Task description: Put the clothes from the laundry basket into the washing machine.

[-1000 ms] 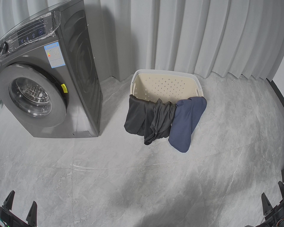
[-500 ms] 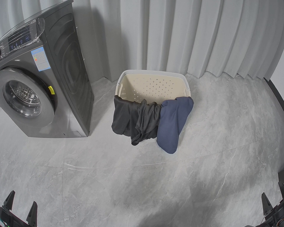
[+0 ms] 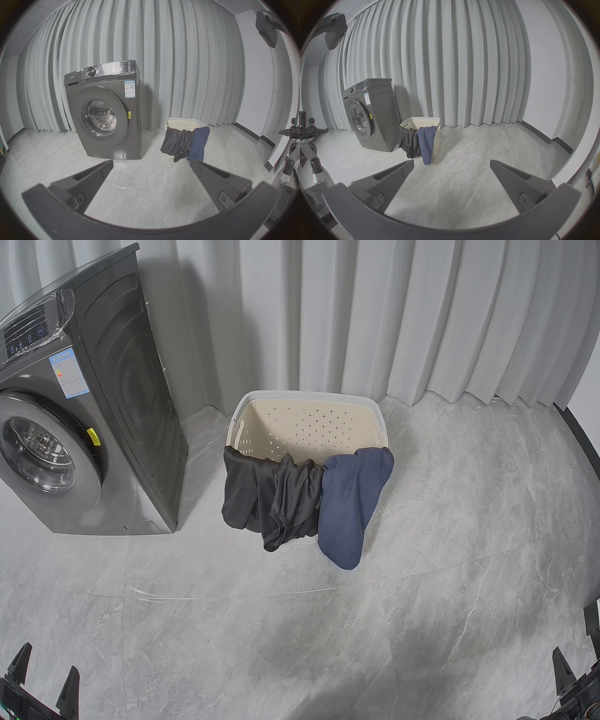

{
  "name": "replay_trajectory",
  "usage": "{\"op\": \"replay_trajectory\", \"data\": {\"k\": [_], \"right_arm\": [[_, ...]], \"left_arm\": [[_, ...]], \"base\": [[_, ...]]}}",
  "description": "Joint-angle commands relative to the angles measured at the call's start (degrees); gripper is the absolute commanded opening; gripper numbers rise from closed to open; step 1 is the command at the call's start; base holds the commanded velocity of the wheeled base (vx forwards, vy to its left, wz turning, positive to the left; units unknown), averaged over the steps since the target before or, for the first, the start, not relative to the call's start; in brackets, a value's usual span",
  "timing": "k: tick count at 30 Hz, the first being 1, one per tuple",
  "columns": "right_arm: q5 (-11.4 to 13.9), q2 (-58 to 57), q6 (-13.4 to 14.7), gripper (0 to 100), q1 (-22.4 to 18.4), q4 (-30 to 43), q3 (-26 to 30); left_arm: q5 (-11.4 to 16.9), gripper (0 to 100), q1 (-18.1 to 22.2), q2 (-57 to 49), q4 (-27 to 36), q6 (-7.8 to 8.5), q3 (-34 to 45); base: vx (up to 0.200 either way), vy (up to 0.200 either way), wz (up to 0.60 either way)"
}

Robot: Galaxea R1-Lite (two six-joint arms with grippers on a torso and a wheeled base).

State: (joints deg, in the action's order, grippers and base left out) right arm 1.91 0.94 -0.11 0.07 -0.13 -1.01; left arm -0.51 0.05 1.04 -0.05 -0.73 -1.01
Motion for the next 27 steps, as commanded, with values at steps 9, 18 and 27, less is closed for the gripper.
{"op": "replay_trajectory", "data": {"k": [9, 18, 27], "right_arm": [[0.02, -0.41, 0.11, 100, 0.10, 0.05, 1.01], [0.02, -0.41, 0.02, 100, 0.10, 0.05, 1.01], [0.02, -0.41, 0.11, 100, 0.10, -0.04, 1.01]], "left_arm": [[-0.02, 100, 0.04, -0.95, 0.05, -0.06, 1.01], [-0.10, 100, 0.04, -0.95, -0.04, -0.15, 1.01], [-0.10, 100, 0.04, -0.95, -0.04, -0.32, 1.01]], "base": [[0.200, 0.000, 0.00], [0.067, 0.000, 0.00], [0.000, 0.000, 0.00]]}}
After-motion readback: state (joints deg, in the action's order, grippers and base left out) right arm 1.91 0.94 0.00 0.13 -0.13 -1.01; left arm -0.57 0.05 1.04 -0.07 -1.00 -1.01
